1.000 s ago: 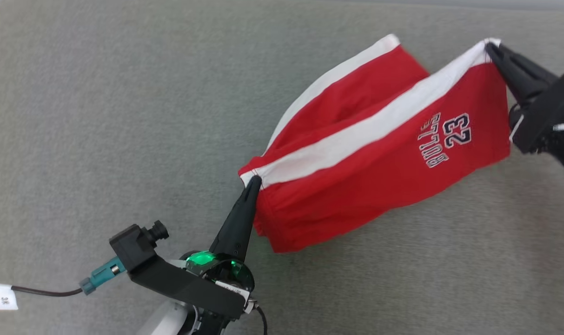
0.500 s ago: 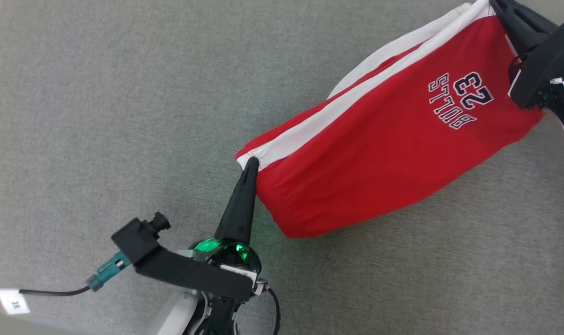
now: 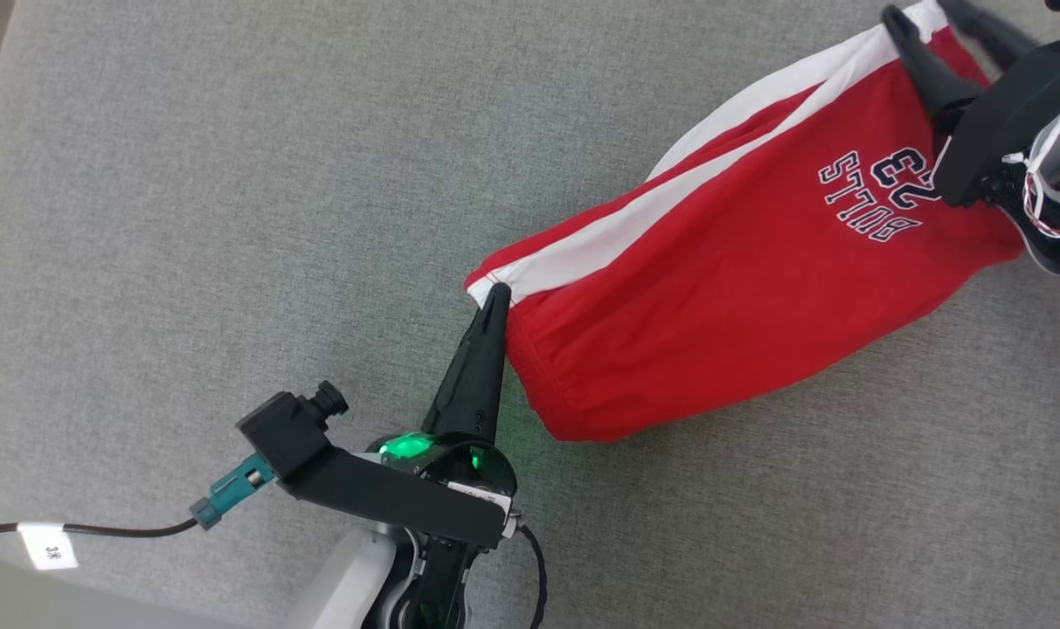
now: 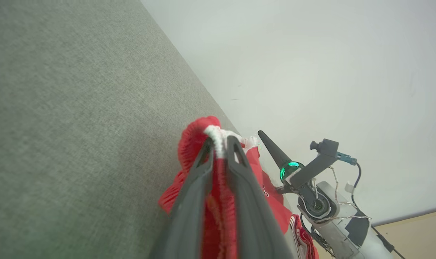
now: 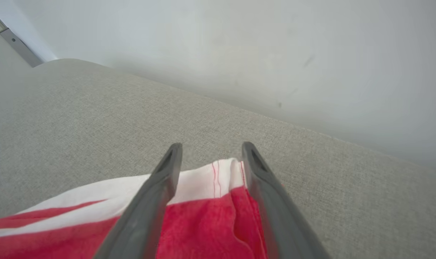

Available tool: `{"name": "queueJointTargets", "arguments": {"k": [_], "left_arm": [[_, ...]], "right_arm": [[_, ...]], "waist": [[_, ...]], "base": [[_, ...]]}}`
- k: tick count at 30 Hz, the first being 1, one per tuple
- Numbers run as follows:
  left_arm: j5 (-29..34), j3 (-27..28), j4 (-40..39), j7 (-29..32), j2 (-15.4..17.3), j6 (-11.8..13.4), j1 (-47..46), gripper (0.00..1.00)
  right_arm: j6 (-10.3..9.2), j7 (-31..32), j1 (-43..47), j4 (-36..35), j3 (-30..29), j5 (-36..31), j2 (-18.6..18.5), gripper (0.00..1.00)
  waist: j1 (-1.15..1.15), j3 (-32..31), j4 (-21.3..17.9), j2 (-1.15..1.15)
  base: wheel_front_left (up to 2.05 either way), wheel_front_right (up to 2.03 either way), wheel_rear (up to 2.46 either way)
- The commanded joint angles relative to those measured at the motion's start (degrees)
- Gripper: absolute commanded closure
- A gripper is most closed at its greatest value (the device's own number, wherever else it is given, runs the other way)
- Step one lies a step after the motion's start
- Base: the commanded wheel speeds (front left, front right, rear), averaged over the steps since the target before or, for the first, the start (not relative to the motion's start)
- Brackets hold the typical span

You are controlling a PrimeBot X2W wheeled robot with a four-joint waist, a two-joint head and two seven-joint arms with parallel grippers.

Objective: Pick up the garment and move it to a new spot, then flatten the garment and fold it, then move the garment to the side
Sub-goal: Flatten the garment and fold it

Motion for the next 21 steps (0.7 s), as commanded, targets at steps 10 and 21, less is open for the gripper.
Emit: {"name": "queueJointTargets", "arguments": {"k": [10,21], "left_arm": [[17.55,5.51,2.63,-0.10,0.16,0.15,4.11,0.00],[39.67,9.85,-2.16,-0.10,-0.38,3.73,13.31,0.00]], "right_arm": [[-0.16,-12.50,3.96,-1.48,3.23,5.08,-2.40,0.00],[-0.16,-14.59,15.01,-1.27,2.21,11.12,-4.77,0.00]], "waist": [[0.00,-4.51,-2.82,0.00],[0.00,-8.75,-2.96,0.00]], "base": [[0.00,0.00,0.00],[0.00,0.00,0.00]]}}
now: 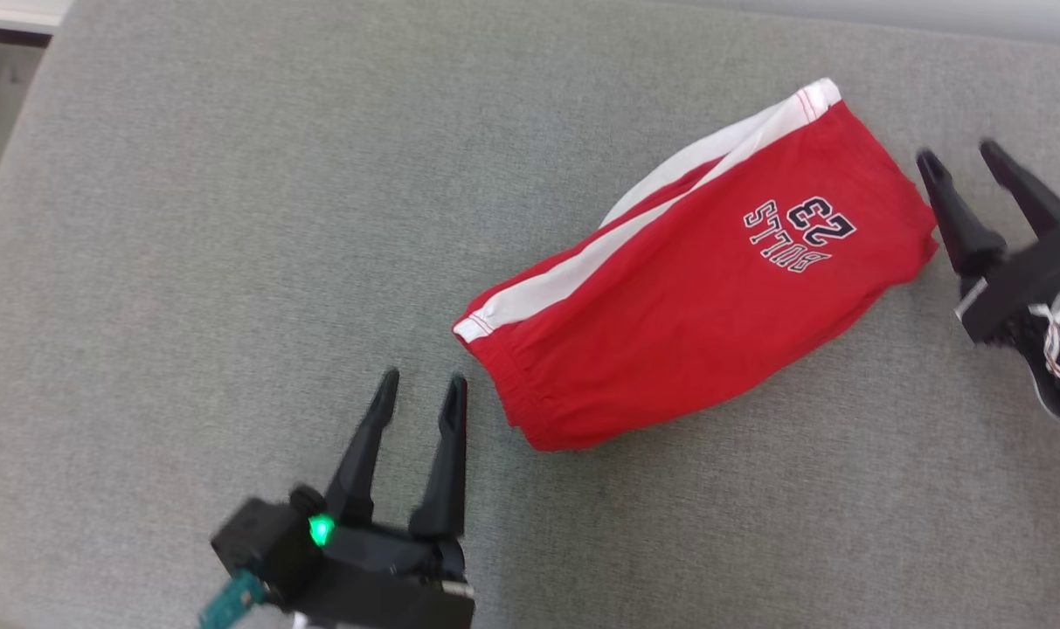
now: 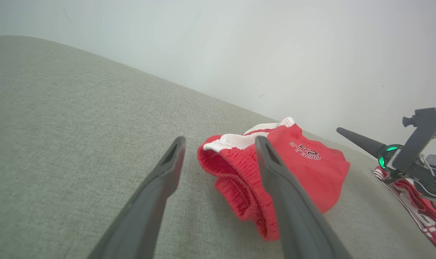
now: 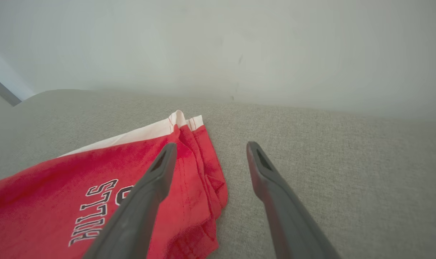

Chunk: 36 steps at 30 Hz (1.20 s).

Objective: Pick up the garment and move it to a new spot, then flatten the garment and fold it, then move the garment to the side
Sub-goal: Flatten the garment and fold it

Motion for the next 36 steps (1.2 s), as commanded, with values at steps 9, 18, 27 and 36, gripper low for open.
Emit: {"name": "queueJointTargets", "arguments": {"k": [9,18,27,36], "left_arm": [[6.13,-2.03,-2.91,-0.10,-0.82,-0.17,4.75,0.00],[2.97,-3.69,-3.44,-0.10,-0.89,-0.23,3.06,0.00],[2.66,-3.45,-4.01,-0.10,-0.91,0.04,3.34,0.00],[3.90,-2.61,-3.83,-0.10,-0.89,-0.26,4.01,0.00]], "right_arm": [[-0.16,5.88,0.54,6.31,0.66,4.27,-0.21,0.00],[-0.16,13.31,-1.98,13.00,3.83,3.49,1.60,0.00],[-0.02,15.16,0.31,11.97,7.02,4.41,2.08,1.00],[-0.18,9.45,3.00,10.17,5.34,8.03,0.42,1.00]], "waist": [[0.01,0.88,3.82,0.00],[0.01,2.44,6.33,0.00],[0.01,1.54,5.41,0.00],[0.01,-0.33,1.99,0.00]], "base": [[0.00,0.00,0.00],[0.00,0.00,0.00],[0.00,0.00,0.00],[0.00,0.00,0.00]]}}
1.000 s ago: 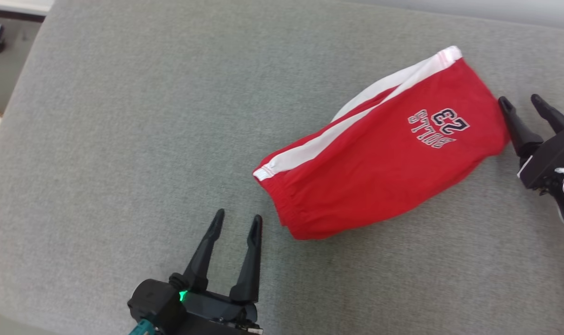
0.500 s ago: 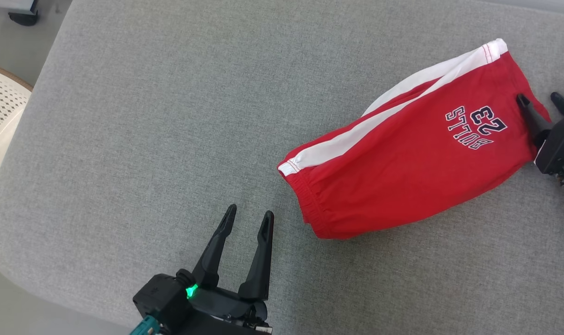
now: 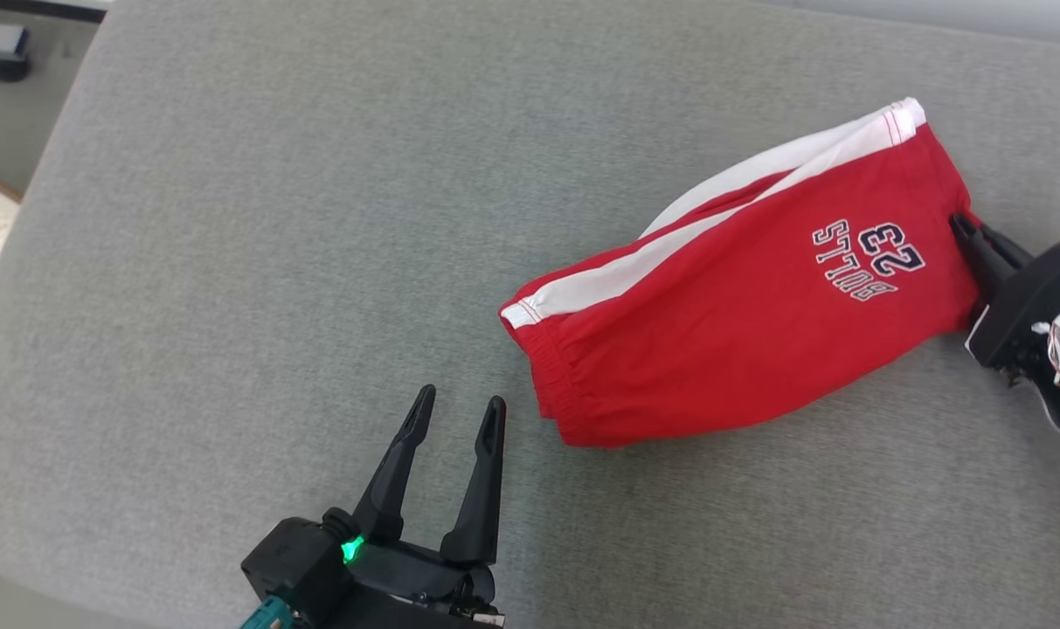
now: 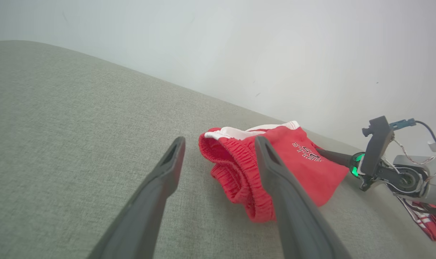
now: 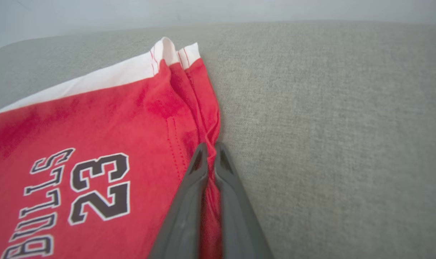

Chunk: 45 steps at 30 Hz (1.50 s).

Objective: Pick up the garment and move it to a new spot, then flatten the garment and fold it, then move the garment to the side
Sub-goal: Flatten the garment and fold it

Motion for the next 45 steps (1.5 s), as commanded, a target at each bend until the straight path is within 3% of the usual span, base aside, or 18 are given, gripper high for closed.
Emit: {"name": "queueJointTargets", "arguments": {"k": [1,20,33,45], "left_arm": [[0.77,0.40,0.00,-0.10,-0.07,-0.19,0.60,0.00],[3.02,1.46,0.59,-0.10,-0.05,-0.82,2.99,0.00],[2.76,1.39,1.05,-0.10,-0.05,-0.38,4.09,0.00],[1.94,1.34,0.63,-0.10,-0.05,0.47,6.13,0.00]], "right_arm": [[-0.20,-0.91,2.98,0.22,0.06,1.07,-0.57,1.00],[-0.19,-9.18,15.40,-5.42,-4.55,8.35,-4.28,1.00],[-0.18,-9.87,15.91,-16.36,-9.63,0.82,-3.33,1.00],[-0.18,-9.13,14.62,-28.17,-6.87,-9.39,0.35,1.00]], "waist": [[0.00,-1.20,-1.79,0.00],[0.00,-6.04,-10.61,0.00],[0.00,-9.50,-11.82,0.00],[0.00,-12.75,-10.26,0.00]], "base": [[0.00,0.00,0.00],[0.00,0.00,0.00],[0.00,0.00,0.00],[0.00,0.00,0.00]]}}
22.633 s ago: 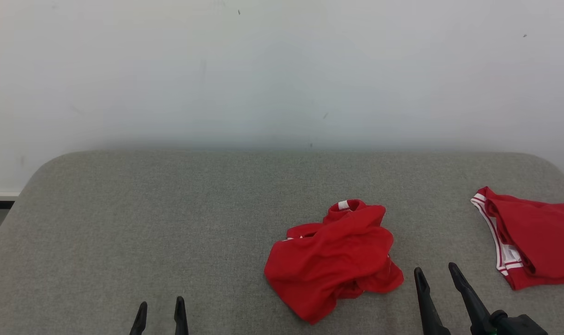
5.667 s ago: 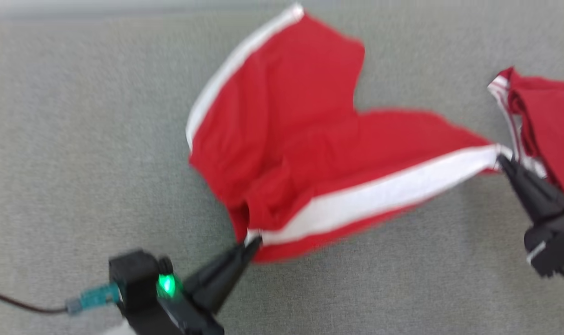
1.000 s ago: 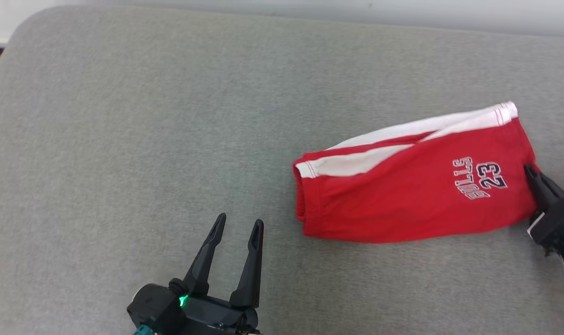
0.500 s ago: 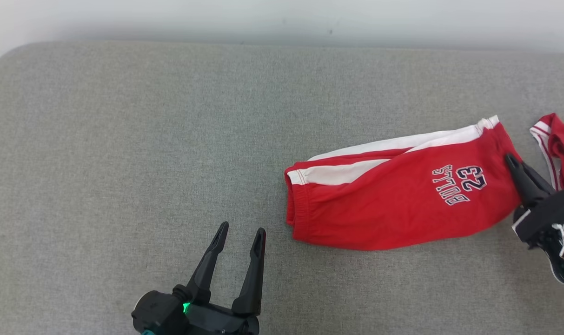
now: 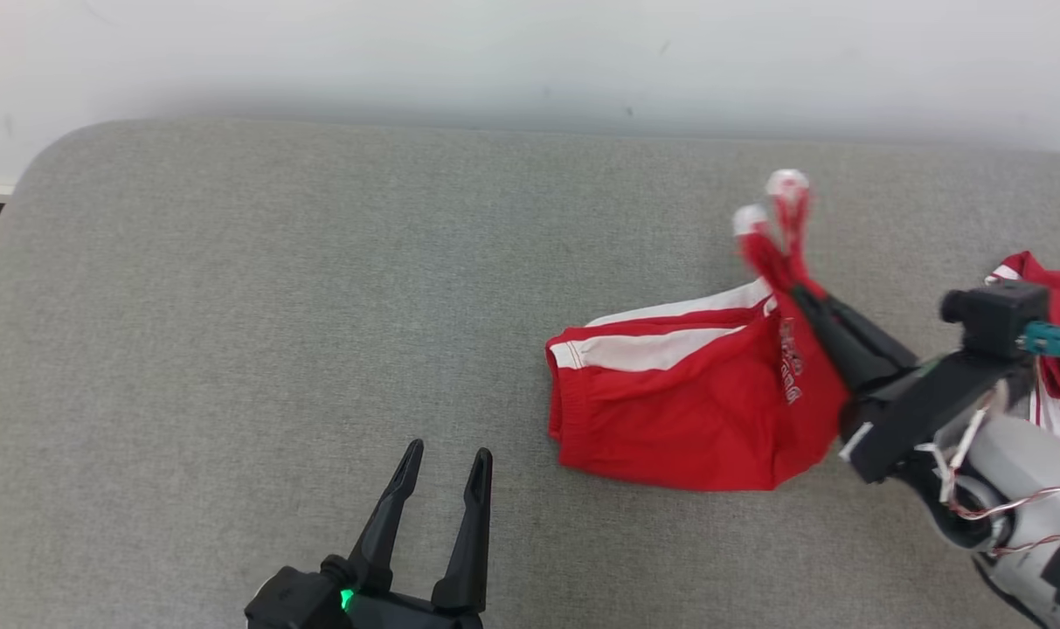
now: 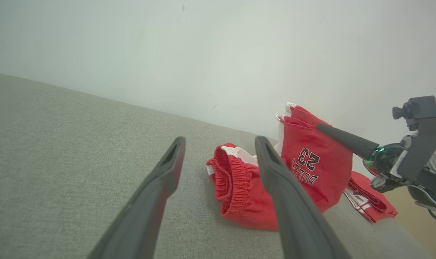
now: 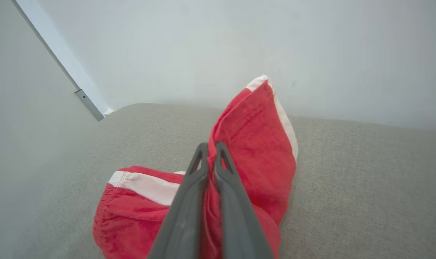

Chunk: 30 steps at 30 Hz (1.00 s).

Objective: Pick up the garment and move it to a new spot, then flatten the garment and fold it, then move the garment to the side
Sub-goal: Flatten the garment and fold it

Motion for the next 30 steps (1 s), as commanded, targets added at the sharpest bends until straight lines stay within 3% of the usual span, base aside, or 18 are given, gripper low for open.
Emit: {"name": "queueJointTargets", "arguments": {"k": [1,16,26,28,29,30], "left_arm": [[-0.31,0.22,-0.20,-0.10,-0.02,0.00,0.93,0.00],[-0.71,0.33,-0.40,-0.10,-0.02,0.33,1.10,0.00],[-1.36,0.32,-0.81,-0.10,-0.02,0.56,1.46,0.00],[-1.45,0.19,-0.85,-0.10,-0.02,0.64,1.48,0.00],[-1.49,0.12,-0.84,-0.10,-0.02,0.64,1.49,0.00],[-1.50,0.09,-0.82,-0.10,-0.02,0.65,1.51,0.00]], "right_arm": [[-0.16,0.23,-0.34,-0.93,0.36,-0.79,0.80,1.00],[-0.16,2.77,1.83,-2.86,5.55,-4.15,10.71,1.00],[-0.16,5.36,4.05,2.80,8.20,-5.70,16.26,1.00],[-0.16,5.58,4.42,4.00,8.46,-5.50,17.62,0.77],[-0.16,5.82,4.69,4.34,8.80,-5.20,18.21,0.55],[-0.16,5.74,4.85,4.69,9.06,-5.01,18.69,0.54]], "waist": [[0.00,-0.42,0.49,0.00],[0.00,-1.04,2.10,0.00],[0.00,-1.40,2.42,0.00],[0.00,-1.44,2.43,0.00],[0.00,-1.48,2.47,0.00],[0.00,-1.53,2.48,0.00]], "base": [[0.00,0.00,0.00],[0.00,0.00,0.00],[0.00,0.00,0.00],[0.00,0.00,0.00],[0.00,0.00,0.00],[0.00,0.00,0.00]]}}
